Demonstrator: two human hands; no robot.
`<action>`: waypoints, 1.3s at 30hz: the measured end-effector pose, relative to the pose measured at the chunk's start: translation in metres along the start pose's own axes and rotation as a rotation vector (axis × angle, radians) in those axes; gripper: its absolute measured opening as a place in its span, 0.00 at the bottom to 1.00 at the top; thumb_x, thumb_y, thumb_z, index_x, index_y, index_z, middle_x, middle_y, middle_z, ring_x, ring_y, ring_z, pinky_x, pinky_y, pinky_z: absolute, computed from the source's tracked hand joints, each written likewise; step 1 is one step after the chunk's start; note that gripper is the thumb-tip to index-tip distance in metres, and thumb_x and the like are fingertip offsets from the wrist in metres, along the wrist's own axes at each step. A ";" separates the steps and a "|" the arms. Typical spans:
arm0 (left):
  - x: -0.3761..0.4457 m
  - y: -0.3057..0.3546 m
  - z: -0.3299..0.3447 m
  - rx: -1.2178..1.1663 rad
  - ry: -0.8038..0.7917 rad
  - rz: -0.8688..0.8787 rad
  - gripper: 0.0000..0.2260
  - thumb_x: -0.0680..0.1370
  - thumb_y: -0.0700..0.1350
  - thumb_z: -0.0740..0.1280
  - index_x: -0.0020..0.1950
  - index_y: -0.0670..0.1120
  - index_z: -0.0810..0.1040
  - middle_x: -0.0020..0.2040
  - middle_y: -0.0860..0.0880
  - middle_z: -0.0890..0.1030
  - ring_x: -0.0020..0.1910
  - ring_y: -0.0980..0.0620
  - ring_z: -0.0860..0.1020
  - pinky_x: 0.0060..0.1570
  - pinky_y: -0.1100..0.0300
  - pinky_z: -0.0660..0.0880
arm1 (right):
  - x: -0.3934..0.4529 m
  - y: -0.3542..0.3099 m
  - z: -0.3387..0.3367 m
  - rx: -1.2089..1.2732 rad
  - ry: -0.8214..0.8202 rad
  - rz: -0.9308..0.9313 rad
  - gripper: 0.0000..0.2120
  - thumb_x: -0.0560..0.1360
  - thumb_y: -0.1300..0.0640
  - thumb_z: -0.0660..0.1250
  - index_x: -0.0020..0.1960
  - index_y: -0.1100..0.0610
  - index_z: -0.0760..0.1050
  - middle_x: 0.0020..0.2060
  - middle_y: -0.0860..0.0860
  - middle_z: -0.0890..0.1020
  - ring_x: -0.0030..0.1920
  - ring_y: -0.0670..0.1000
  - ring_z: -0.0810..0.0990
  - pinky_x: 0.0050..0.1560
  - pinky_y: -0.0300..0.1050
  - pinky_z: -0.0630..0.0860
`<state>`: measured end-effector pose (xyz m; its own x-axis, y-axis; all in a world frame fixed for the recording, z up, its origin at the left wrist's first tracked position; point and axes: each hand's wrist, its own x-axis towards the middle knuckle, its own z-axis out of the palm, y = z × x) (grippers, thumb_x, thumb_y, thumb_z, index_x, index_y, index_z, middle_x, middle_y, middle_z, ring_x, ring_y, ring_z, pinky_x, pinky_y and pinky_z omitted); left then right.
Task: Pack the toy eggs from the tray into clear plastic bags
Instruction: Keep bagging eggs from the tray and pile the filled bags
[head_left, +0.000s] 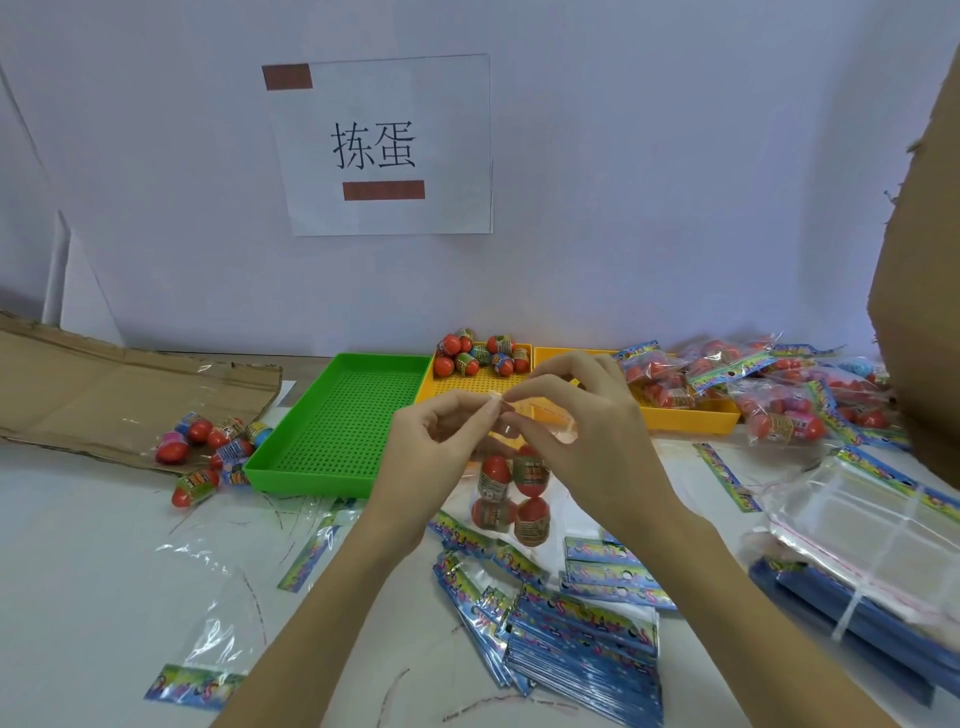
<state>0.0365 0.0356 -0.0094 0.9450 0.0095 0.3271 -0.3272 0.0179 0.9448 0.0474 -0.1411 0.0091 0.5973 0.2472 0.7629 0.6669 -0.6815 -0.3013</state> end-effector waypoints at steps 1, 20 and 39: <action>0.000 0.001 0.000 0.014 -0.019 0.017 0.06 0.83 0.40 0.70 0.53 0.43 0.87 0.46 0.43 0.88 0.42 0.42 0.88 0.49 0.53 0.85 | 0.000 0.000 0.000 -0.005 0.006 0.005 0.08 0.76 0.53 0.76 0.53 0.55 0.86 0.51 0.52 0.82 0.56 0.55 0.77 0.56 0.39 0.70; -0.003 0.003 -0.008 0.417 -0.058 0.259 0.06 0.80 0.37 0.74 0.51 0.47 0.89 0.41 0.56 0.88 0.42 0.57 0.87 0.46 0.64 0.82 | 0.003 0.008 0.001 -0.022 -0.001 -0.220 0.03 0.76 0.64 0.76 0.49 0.62 0.86 0.45 0.54 0.84 0.48 0.58 0.78 0.48 0.48 0.78; 0.000 0.006 -0.014 0.303 0.004 0.069 0.09 0.80 0.34 0.72 0.47 0.45 0.88 0.40 0.49 0.89 0.43 0.52 0.88 0.43 0.64 0.82 | 0.009 0.045 -0.028 0.134 0.168 0.361 0.05 0.76 0.62 0.74 0.43 0.56 0.79 0.40 0.49 0.79 0.45 0.53 0.79 0.49 0.49 0.77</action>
<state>0.0349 0.0502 -0.0040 0.9204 0.0045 0.3909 -0.3739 -0.2820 0.8836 0.0709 -0.1889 0.0186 0.7301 -0.1144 0.6737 0.4866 -0.6051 -0.6301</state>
